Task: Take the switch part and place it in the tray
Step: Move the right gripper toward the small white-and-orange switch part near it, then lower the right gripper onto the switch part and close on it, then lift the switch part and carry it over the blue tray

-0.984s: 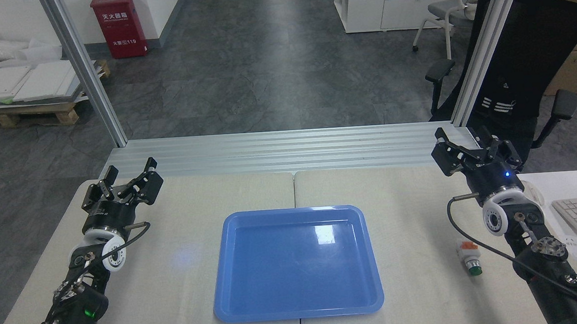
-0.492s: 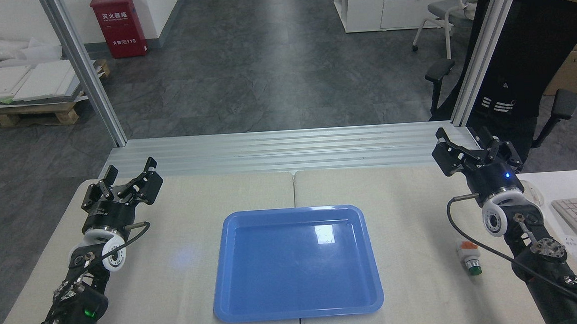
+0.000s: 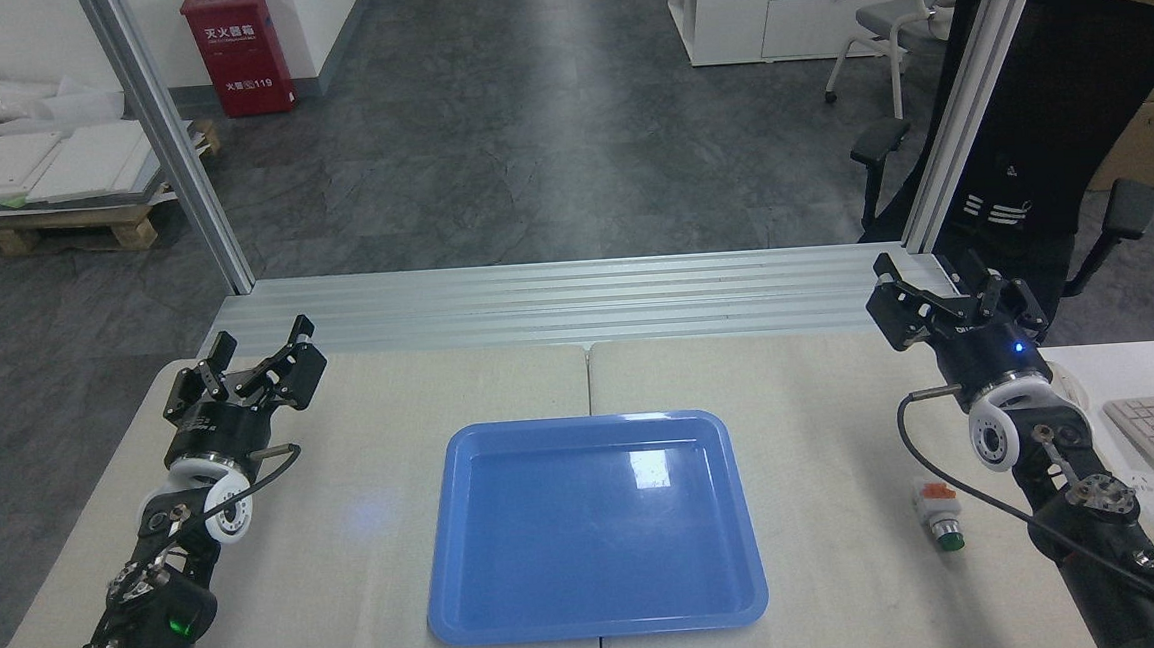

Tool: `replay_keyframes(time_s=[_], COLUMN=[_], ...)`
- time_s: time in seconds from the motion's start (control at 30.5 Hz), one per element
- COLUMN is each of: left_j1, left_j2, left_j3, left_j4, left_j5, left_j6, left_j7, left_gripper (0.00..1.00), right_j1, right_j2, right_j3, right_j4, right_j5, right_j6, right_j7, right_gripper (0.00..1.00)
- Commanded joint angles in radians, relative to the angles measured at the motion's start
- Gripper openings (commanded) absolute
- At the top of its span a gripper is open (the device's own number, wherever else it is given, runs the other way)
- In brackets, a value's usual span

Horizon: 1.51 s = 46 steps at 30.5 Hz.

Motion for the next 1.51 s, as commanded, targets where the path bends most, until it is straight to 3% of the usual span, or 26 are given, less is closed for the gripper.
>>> replay_keyframes(time_s=[0.0,0.13,0.23,0.39,0.59,0.75,1.02,1.34,1.38,1.41,1.48], left_j1=[0.0,0.0,0.0,0.0,0.0,0.0,0.0,0.0,0.0,0.0,0.0], left_j2=[0.0,0.0,0.0,0.0,0.0,0.0,0.0,0.0,0.0,0.0,0.0], left_j3=[0.0,0.0,0.0,0.0,0.0,0.0,0.0,0.0,0.0,0.0,0.0], left_j4=[0.0,0.0,0.0,0.0,0.0,0.0,0.0,0.0,0.0,0.0,0.0], left_j5=[0.0,0.0,0.0,0.0,0.0,0.0,0.0,0.0,0.0,0.0,0.0], left_j6=[0.001,0.0,0.001,0.0,0.0,0.001,0.0,0.001,0.0,0.0,0.001], left_j7=[0.0,0.0,0.0,0.0,0.0,0.0,0.0,0.0,0.0,0.0,0.0], left_gripper=[1.0,1.0,1.0,1.0,1.0,1.0,1.0,1.0,1.0,1.0,1.0], right_j1=[0.005,0.035,0.083,0.178,0.282,0.334,0.347,0.35,0.348,0.351,0.357], right_j2=[-0.001,0.002,-0.005,-0.097,-0.14,-0.128,-0.12,-0.073,-0.067,-0.064,-0.065], right_j3=[0.0,0.002,-0.002,0.0,0.011,0.032,0.074,0.077,0.077,0.078,0.089], right_j4=[-0.002,-0.009,-0.071,-0.131,-0.089,-0.051,-0.039,-0.003,-0.003,-0.003,-0.003], right_j5=[0.0,0.001,0.001,0.001,0.008,0.006,0.003,0.003,0.005,0.009,0.021], right_j6=[0.0,0.003,0.005,0.003,0.0,-0.004,0.002,0.002,0.002,-0.001,0.003], right_j7=[0.002,0.055,0.118,0.141,0.166,0.167,0.167,0.167,0.167,0.167,0.167], right_gripper=[0.98,0.98,0.98,0.98,0.98,0.98,0.98,0.97,0.95,0.86,0.57])
